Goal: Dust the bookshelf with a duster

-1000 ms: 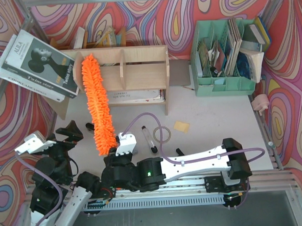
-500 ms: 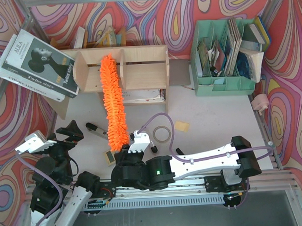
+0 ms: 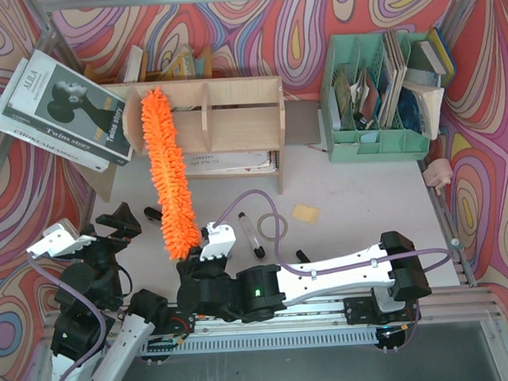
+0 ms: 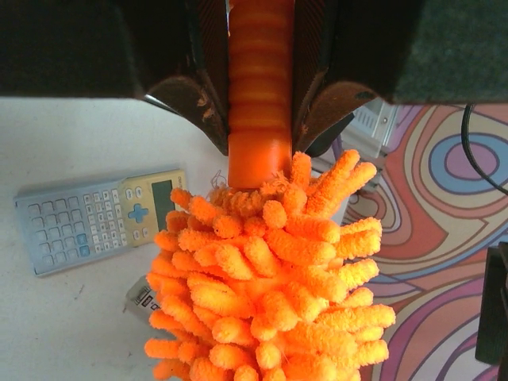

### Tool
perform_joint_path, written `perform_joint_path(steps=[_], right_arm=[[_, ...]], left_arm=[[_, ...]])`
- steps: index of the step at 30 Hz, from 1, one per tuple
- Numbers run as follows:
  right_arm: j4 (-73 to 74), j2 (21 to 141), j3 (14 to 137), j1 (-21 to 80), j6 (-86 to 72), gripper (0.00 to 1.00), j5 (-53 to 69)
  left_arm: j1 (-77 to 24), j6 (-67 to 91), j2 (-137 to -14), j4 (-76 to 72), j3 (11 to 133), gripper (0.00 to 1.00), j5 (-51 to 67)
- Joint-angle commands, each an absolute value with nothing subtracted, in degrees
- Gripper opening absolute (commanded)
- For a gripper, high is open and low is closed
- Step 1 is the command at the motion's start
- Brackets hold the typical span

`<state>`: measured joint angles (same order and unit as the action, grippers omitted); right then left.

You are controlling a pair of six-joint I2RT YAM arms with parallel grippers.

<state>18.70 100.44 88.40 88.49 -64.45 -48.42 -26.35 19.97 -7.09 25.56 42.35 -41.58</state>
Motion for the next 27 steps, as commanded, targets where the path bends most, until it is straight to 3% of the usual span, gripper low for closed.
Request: perform_joint_path(steps=[1, 9, 17, 27], right_arm=[[22.01, 96.98, 87.46, 88.24, -69.99, 0.0, -54.58], [32.71, 92.47, 84.37, 88.94, -83.61, 0.0, -60.23], [17.77, 96.15, 86.27, 88.99, -66.14, 0.0, -53.64], [22.73, 101.09, 91.12, 88.95, -68.64, 0.0, -50.39]], left_arm=[[-26.01, 20.03, -7.22, 24.55, 41.93, 0.98, -41.05], [-25.94, 20.04, -7.24, 24.52, 41.94, 0.98, -40.87], [-26.01, 20.06, -7.49, 24.5, 41.97, 0.98, -40.76], [-25.96, 20.04, -7.63, 24.44, 41.95, 0.98, -40.69]])
